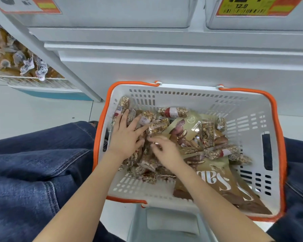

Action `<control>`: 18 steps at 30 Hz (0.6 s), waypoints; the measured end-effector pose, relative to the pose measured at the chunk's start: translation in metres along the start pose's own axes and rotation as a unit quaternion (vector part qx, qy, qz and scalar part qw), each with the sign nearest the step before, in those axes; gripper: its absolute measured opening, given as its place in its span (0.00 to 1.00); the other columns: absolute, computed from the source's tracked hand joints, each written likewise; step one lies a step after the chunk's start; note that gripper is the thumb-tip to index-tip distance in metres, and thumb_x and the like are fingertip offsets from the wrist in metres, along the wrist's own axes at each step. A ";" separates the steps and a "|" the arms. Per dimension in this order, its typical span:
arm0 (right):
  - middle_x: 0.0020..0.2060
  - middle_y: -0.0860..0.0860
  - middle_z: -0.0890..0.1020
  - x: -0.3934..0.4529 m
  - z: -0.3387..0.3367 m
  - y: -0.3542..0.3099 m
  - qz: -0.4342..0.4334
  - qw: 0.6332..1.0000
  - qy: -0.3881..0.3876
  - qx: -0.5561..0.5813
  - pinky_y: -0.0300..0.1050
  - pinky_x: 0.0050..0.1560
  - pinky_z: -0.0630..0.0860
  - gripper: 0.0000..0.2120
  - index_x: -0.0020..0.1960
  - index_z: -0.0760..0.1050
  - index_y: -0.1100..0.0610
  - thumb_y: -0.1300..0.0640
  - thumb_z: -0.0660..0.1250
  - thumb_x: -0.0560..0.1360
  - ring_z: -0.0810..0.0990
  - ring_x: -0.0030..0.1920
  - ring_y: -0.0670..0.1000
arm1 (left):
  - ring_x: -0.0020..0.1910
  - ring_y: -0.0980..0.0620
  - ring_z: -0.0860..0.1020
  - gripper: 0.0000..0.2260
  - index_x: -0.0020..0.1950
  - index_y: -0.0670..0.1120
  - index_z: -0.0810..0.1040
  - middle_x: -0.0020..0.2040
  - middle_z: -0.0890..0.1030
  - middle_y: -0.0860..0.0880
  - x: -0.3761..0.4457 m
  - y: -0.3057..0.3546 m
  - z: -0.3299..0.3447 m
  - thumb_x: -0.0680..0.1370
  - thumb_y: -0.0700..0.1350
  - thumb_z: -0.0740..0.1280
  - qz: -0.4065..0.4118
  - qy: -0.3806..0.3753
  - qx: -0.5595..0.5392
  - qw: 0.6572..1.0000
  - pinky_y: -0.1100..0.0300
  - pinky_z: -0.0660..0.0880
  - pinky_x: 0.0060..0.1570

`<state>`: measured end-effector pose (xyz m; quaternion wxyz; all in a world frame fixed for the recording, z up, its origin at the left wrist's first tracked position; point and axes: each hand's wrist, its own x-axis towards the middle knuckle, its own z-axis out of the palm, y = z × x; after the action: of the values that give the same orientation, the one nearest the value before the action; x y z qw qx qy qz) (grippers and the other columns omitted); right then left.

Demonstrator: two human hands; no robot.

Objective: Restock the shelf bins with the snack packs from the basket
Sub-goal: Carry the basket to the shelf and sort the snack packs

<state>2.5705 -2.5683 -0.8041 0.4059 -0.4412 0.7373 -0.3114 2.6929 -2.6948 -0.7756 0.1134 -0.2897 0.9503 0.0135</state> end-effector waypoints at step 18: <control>0.46 0.57 0.81 0.004 -0.009 0.060 0.352 0.929 0.052 0.099 0.49 0.58 0.76 0.09 0.52 0.79 0.66 0.62 0.70 0.74 0.81 0.50 0.56 | 0.71 0.33 0.60 0.26 0.71 0.58 0.69 0.69 0.72 0.48 -0.002 -0.002 0.004 0.74 0.59 0.66 -0.008 -0.002 0.028 1.000 0.40 0.48 0.71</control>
<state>2.5376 -2.5464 -0.8498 0.4925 -0.0939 0.8307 -0.2420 2.6967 -2.6949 -0.7788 0.1234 -0.2936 0.9478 -0.0132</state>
